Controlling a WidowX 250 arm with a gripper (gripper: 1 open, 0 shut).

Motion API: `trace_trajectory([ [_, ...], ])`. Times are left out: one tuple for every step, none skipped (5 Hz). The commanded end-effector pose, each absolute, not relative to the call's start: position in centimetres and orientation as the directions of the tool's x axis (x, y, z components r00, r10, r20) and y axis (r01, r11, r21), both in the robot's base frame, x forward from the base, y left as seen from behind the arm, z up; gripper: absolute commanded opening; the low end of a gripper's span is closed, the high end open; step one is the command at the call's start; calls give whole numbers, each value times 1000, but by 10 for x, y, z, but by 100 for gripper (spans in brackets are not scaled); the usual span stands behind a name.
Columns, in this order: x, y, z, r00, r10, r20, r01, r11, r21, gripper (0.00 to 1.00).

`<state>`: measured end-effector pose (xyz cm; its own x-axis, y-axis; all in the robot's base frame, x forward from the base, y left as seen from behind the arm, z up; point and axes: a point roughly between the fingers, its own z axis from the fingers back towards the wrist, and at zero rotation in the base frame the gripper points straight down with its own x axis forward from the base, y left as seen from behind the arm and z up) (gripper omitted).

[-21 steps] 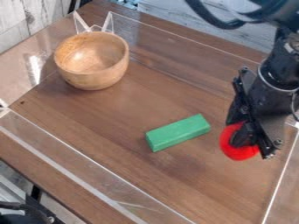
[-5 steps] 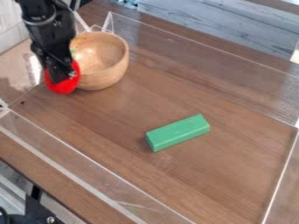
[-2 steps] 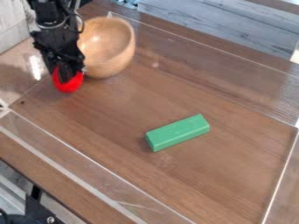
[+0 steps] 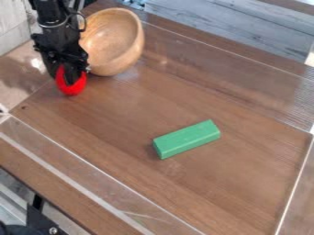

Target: Move the red object to the left side of the table

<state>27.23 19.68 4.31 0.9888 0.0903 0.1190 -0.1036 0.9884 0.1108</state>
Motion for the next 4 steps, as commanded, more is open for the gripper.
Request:
trace_trajectory([
  [277, 202, 64, 979, 127, 162, -150, 979, 137, 100],
  [279, 206, 62, 974, 165, 158, -186, 974, 131, 100],
  [282, 209, 57, 968, 197, 155, -216, 969, 122, 0],
  [284, 212, 66, 970, 191, 149, -208, 971, 114, 100],
])
